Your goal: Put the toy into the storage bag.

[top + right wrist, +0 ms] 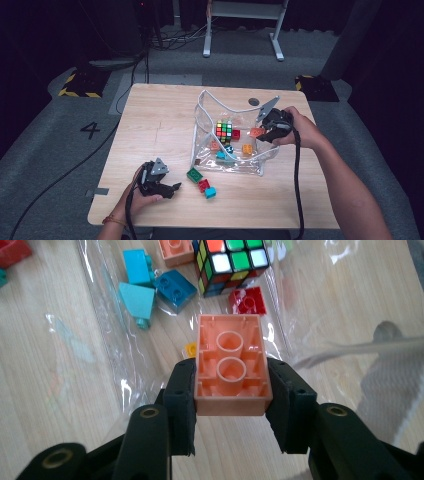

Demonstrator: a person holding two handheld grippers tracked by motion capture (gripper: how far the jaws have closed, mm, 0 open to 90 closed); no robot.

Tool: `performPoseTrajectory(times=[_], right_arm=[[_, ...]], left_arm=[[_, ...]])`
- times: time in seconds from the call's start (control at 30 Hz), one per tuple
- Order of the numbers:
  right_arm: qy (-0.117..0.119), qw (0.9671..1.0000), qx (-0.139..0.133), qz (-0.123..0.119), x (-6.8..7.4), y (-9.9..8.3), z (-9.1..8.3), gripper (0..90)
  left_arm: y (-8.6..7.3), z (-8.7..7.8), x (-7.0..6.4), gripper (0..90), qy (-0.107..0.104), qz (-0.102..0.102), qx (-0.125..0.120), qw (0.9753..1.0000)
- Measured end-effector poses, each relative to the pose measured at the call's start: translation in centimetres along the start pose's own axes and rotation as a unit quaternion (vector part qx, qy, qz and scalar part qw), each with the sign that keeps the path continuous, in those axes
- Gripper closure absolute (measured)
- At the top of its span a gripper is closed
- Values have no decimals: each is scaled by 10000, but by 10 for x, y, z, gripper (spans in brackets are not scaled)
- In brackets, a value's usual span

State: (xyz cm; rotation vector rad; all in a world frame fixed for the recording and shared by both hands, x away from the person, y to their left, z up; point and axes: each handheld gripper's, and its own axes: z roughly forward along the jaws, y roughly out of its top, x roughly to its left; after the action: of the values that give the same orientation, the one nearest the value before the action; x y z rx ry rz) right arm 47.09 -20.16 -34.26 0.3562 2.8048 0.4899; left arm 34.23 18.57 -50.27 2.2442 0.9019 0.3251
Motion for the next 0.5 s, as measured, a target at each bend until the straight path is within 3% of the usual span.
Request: performPoseTrajectory(times=[0.13, 0.27, 0.43, 0.5], right_arm=[[-61, 9999, -94, 81, -1, -6, -5, 589], [-113, 9986, -494, 128, 1, -13, -10, 586], [-200, 9942, -1021, 277, 3, -25, -18, 554], [-196, 9920, -1165, 453, 6, -29, -20, 525]], left_arm=[[0, 0, 0, 140, 0, -1, -1, 10000], [0, 0, 0, 140, -1, 0, 1, 10000], [0, 0, 0, 140, -3, 0, 12, 10000], [0, 0, 0, 140, 3, 1, 0, 10000]])
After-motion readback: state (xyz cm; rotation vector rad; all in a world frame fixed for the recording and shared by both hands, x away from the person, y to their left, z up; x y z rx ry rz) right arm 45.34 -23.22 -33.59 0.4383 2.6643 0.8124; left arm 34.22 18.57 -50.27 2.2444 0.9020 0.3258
